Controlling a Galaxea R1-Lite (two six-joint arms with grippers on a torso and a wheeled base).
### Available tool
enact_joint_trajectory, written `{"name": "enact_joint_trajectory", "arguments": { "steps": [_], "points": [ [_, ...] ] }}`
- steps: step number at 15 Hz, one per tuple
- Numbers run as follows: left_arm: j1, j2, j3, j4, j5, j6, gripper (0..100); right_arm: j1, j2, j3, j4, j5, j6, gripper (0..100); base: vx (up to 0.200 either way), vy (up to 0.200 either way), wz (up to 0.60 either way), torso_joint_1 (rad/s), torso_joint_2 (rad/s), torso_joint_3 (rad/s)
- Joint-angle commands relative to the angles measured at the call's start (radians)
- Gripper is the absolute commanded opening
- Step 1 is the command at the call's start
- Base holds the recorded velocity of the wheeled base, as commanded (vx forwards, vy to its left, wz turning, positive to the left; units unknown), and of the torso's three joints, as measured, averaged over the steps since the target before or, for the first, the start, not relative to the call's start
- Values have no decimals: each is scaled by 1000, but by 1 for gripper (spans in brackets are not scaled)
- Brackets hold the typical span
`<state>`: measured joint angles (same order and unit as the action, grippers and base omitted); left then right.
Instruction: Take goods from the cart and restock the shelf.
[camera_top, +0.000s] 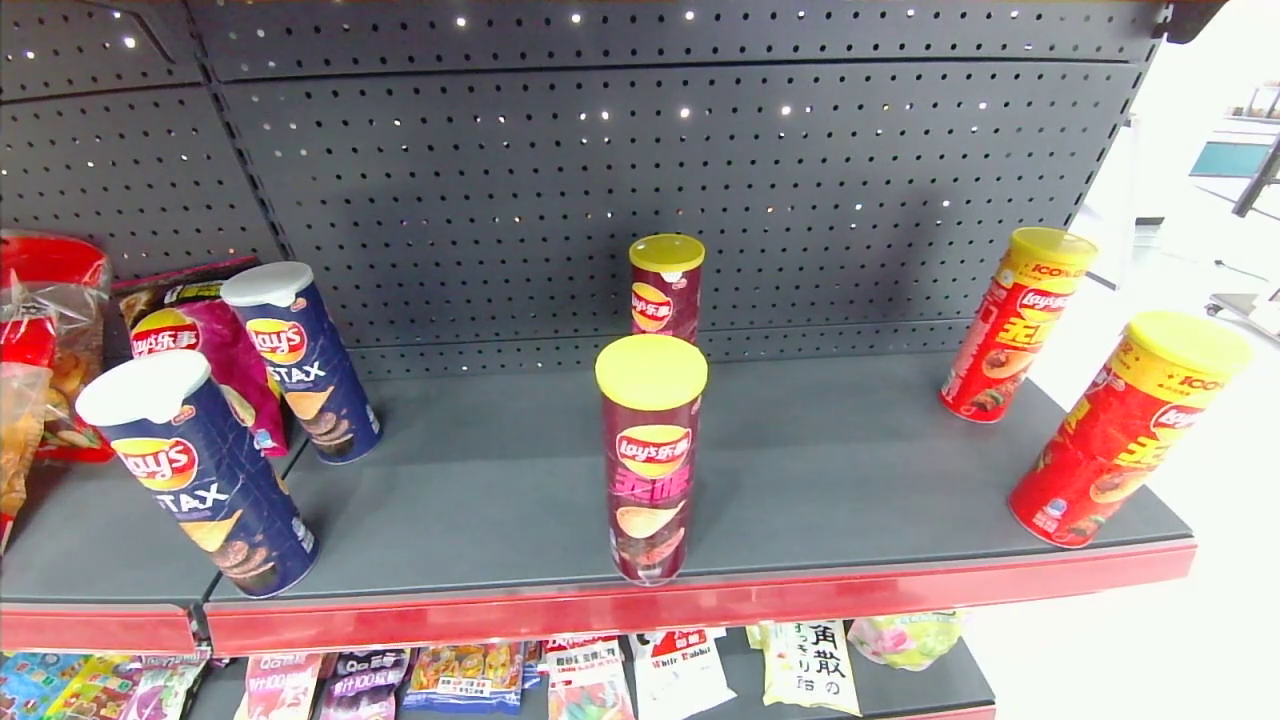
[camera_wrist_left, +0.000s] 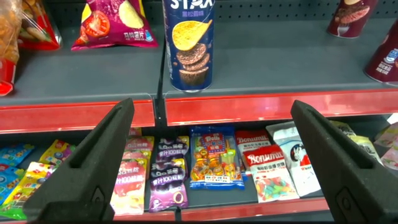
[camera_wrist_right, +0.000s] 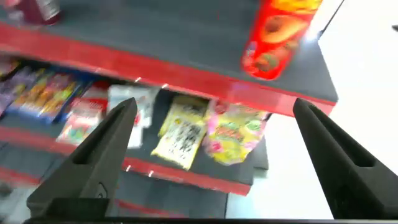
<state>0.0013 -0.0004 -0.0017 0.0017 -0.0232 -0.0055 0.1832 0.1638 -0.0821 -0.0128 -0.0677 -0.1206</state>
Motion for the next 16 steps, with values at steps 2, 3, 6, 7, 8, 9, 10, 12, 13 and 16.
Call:
{"name": "enact_joint_trajectory", "arguments": {
  "steps": [2,3,6,7,8,9,10,12,13,16],
  "points": [
    [0,0,0,0,-1,-1,100,-2,-64,61,-35,-49,36,100,0,0,0,0,0,0],
    [0,0,0,0,0,-1,100,-2,-64,82,-70,-60,38,100,0,0,0,0,0,0],
    [0,0,0,0,0,-1,100,-1,-64,82,-65,-50,42,100,0,0,0,0,0,0],
    [0,0,0,0,0,-1,100,-1,-61,82,-53,-47,42,100,0,0,0,0,0,0],
    [0,0,0,0,0,-1,100,7,-61,82,-53,-34,41,100,0,0,0,0,0,0],
    [0,0,0,0,0,-1,100,9,-61,82,-52,-20,41,100,0,0,0,0,0,0],
    [0,0,0,0,0,-1,100,10,-61,82,-52,19,39,100,0,0,0,0,0,0],
    [0,0,0,0,0,-1,100,4,-61,82,-52,32,42,100,0,0,0,0,0,0],
    [0,0,0,0,0,-1,100,-7,-61,82,-52,34,49,100,0,0,0,0,0,0],
    [0,0,0,0,0,-1,100,-14,-63,78,28,68,95,100,0,0,0,0,0,0]
  ]
}}
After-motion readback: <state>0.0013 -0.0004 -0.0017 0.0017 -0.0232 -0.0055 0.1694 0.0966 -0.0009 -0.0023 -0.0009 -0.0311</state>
